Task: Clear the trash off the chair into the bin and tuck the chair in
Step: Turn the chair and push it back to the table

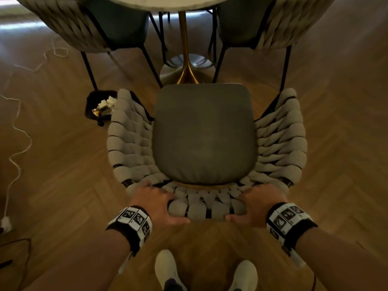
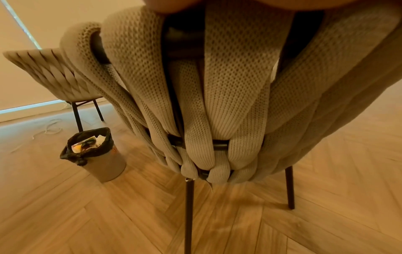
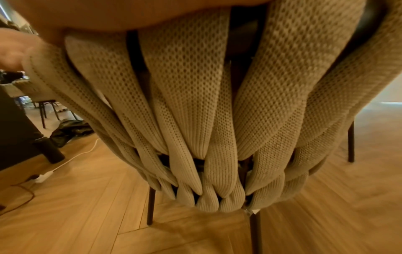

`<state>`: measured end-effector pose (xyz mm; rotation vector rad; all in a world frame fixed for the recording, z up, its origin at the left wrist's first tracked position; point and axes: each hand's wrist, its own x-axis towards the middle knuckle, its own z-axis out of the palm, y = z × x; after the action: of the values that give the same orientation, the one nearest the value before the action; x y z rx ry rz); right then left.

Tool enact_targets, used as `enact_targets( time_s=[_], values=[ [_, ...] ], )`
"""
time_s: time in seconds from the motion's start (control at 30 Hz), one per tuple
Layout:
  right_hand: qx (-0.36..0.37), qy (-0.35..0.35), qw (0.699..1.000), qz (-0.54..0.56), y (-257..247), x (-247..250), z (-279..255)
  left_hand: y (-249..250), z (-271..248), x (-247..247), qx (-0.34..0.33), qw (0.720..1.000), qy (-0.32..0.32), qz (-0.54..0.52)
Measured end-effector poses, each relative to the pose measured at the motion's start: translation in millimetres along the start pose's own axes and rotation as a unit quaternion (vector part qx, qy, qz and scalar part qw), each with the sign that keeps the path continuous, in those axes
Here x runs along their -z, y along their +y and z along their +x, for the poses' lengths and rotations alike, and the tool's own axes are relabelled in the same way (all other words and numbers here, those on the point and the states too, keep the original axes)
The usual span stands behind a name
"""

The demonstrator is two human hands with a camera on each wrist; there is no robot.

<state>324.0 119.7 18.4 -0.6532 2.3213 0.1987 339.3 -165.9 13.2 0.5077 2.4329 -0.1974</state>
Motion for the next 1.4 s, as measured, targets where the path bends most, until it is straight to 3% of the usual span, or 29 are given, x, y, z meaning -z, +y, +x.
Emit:
enact_targets(
  time_s=[0.17,0.53,0.97,1.17,1.4],
  values=[
    [-0.011,0.025,1.0,0.006,-12,27,29,-45,17,9,-0.01,1.0,0.027,0.0],
    [-0.037,0.061,0.997,0.01,-1,89,108,-122,69,63,-0.008,1.0,0.023,0.016],
    [-0.044,0.01,0.999,0.026,7,176,189,-215,138,98,0.001,0.999,0.031,0.023],
    [-0.04,0.051,0.997,0.029,22,185,212,-229,160,109,0.01,1.0,0.015,0.022],
    [-0.044,0.046,0.997,0.031,21,184,213,-223,152,123,0.002,1.0,-0.026,0.015]
  ],
)
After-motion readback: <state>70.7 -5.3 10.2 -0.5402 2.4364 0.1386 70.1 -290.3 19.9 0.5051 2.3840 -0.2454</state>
